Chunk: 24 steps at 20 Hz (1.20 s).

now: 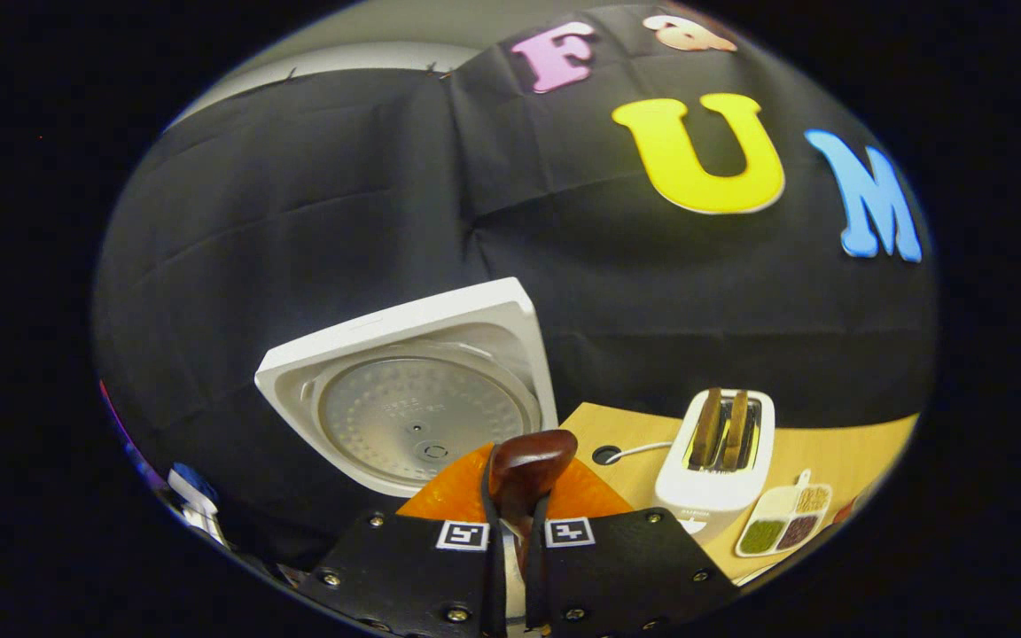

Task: Close the left gripper, press the button to open the rice cooker; take a wooden spoon from the chopstick holder with the right hand, scoop a spoonful of rice and pour it into the rice cooker, then put the wooden spoon back into the chopstick holder.

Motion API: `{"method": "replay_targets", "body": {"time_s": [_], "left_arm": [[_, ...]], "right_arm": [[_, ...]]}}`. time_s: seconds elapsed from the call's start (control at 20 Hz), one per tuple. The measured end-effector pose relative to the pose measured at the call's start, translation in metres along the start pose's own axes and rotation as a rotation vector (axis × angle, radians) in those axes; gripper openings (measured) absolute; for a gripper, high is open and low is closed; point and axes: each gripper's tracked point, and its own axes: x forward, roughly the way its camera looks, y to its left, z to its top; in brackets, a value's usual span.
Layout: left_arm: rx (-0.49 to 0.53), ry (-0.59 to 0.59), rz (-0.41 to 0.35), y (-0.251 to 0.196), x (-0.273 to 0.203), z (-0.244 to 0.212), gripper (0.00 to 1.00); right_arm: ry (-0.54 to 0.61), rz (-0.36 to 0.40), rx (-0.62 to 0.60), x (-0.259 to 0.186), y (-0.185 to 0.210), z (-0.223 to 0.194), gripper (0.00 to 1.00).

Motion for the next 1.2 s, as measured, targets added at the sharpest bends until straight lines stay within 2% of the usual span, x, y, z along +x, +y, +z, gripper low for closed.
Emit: {"method": "replay_targets", "body": {"time_s": [0.15,0.25,0.5,0.65,0.85,0.95,1.2], "left_arm": [[0.0,-0.004,0.006,0.001,-0.004,0.001,0.96],[0.0,-0.009,0.011,0.003,-0.005,0.001,0.96],[-0.026,-0.017,0.04,0.009,-0.002,-0.006,0.96],[-0.024,-0.017,0.048,0.008,-0.004,-0.002,0.96],[-0.028,-0.012,0.066,0.009,-0.006,-0.003,0.96],[-0.024,-0.014,0.073,0.01,-0.009,0.0,0.96],[-0.01,0.001,0.053,0.003,-0.013,0.001,0.96]], "right_arm": [[-0.038,0.064,-0.204,-0.012,0.03,0.02,0.09],[-0.065,0.125,-0.297,-0.015,0.052,0.027,0.09],[-0.115,0.186,-0.362,-0.025,0.079,0.046,0.09],[-0.088,0.195,-0.431,-0.024,0.08,0.042,0.09],[-0.056,0.2,-0.407,-0.025,0.078,0.035,0.09],[-0.144,0.198,-0.344,-0.029,0.084,0.05,0.09],[-0.159,0.174,-0.174,-0.043,0.072,0.06,0.09]]}}
